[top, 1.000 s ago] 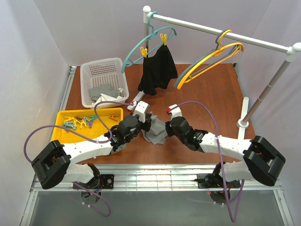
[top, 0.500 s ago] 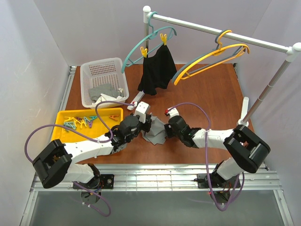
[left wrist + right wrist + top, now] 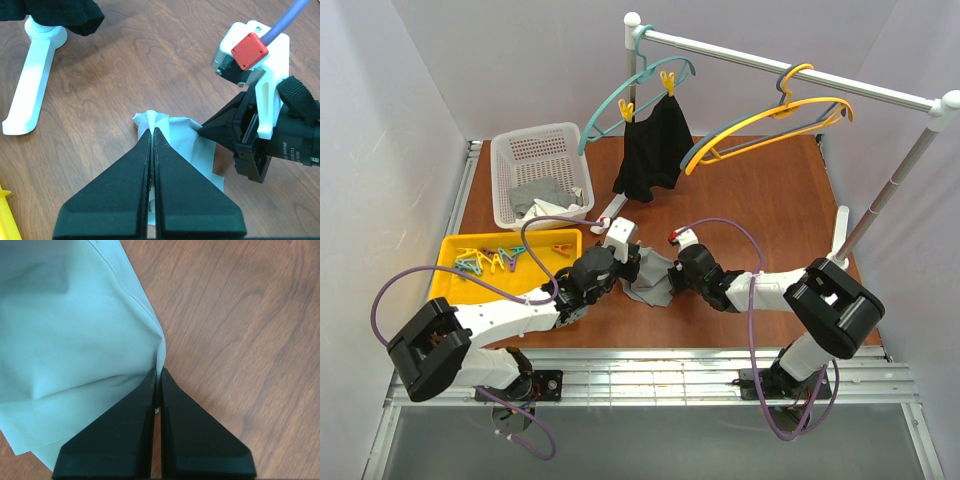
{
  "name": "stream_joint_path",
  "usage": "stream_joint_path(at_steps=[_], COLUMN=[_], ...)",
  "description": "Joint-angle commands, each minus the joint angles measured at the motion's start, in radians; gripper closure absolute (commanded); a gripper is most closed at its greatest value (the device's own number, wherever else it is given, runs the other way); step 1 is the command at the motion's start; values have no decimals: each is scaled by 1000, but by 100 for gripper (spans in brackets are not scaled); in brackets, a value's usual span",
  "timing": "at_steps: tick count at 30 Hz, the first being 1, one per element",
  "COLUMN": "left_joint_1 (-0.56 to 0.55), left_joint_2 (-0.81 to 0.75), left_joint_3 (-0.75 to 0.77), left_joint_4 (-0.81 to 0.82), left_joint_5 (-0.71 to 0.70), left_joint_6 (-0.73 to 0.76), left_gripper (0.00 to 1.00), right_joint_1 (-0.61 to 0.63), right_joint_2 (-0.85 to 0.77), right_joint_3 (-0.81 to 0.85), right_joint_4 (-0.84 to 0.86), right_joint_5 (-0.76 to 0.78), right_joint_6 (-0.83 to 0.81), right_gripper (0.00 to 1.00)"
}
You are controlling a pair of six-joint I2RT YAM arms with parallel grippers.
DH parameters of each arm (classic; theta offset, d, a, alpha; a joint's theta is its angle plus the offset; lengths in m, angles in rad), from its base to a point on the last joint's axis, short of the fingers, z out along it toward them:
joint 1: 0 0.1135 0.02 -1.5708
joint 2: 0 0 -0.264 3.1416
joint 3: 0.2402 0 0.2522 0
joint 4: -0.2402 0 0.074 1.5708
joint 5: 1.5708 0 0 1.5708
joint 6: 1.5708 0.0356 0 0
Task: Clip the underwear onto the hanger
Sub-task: Flatten out the underwear at the center of the board.
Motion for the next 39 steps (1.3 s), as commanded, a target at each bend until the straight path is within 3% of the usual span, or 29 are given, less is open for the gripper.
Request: stream_joint_path(at_steps=[1,15,23,39], left_joint_1=[-2,6,5,-104], left_joint_2=[-34,-31,-163,-388], left_joint_3=[-12,-32,-52,39], left_joint_4=[2,88,79,-196], left_joint_5=[-42,-143,-140,-93], left_joint_6=[9,54,48,-78], left_gripper=[100,100,100,100], right_joint_1=[-1,18,70,449], right_joint_2=[7,-441,-648,-754], right_joint_3=[13,65,61,190], right_joint_4=[-35,-181,-230,-300], right_joint_5=[9,173,224,575], right_joint_6=[-5,-81,-101,-166], right_gripper=[99,99,99,99])
